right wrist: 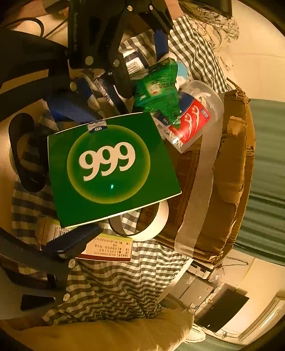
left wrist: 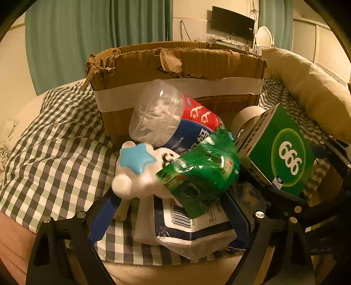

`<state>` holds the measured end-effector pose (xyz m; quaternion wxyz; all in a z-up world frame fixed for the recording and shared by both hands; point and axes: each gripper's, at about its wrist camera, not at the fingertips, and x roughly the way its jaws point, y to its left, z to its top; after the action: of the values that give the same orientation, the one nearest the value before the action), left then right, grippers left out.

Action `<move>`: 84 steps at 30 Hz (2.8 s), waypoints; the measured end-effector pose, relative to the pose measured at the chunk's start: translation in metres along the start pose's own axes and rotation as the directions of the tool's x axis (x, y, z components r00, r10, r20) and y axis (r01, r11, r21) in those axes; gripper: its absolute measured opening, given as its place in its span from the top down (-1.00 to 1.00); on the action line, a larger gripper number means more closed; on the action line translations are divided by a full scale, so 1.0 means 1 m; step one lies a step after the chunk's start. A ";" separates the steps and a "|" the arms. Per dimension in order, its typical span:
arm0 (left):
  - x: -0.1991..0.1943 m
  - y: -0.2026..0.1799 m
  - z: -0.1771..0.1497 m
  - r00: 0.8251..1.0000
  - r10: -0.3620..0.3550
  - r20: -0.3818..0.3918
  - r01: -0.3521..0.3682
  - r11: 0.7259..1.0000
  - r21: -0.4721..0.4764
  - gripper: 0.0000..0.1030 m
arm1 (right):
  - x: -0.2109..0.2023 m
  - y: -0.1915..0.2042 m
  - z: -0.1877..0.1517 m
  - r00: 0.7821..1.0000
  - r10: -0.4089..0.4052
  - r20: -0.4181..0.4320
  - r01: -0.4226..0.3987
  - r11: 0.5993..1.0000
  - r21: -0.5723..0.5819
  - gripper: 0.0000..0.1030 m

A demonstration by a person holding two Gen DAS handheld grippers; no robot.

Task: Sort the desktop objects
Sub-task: 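Reach the right gripper to the green medicine box while the left reaches the green packet, then grasp and lift the green medicine box with right gripper while left lifts the green packet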

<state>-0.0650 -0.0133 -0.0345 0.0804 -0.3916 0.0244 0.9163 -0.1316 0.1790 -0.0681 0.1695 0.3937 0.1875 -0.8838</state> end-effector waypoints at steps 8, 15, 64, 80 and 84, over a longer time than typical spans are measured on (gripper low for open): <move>-0.009 -0.015 0.007 0.998 0.007 0.067 -0.013 0.995 0.100 -0.81 | -0.018 -0.022 -0.002 0.998 0.025 0.057 -0.032 0.992 0.125 -0.68; -0.002 -0.023 0.011 0.997 -0.007 0.081 -0.008 0.984 0.176 -0.47 | -0.024 -0.034 -0.004 0.995 0.065 0.071 -0.079 0.974 0.211 -0.66; -0.064 -0.037 0.008 0.987 -0.116 0.108 0.110 0.992 0.064 0.58 | -0.098 -0.033 -0.021 0.975 0.050 0.215 -0.114 0.949 0.294 -0.61; -0.102 0.001 0.047 0.964 -0.181 0.196 0.200 0.977 -0.079 0.58 | -0.107 -0.049 -0.007 0.960 0.105 0.258 -0.189 0.926 0.328 -0.61; -0.107 0.006 0.060 0.961 -0.176 0.211 0.196 0.978 -0.075 0.58 | -0.117 -0.053 0.012 0.952 0.102 0.289 -0.191 0.935 0.299 -0.61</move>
<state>-0.0354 -0.0266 0.0842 0.1495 -0.2998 -0.0648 0.9400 -0.0884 0.2374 0.0386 0.1924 0.3054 -0.0148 -0.9325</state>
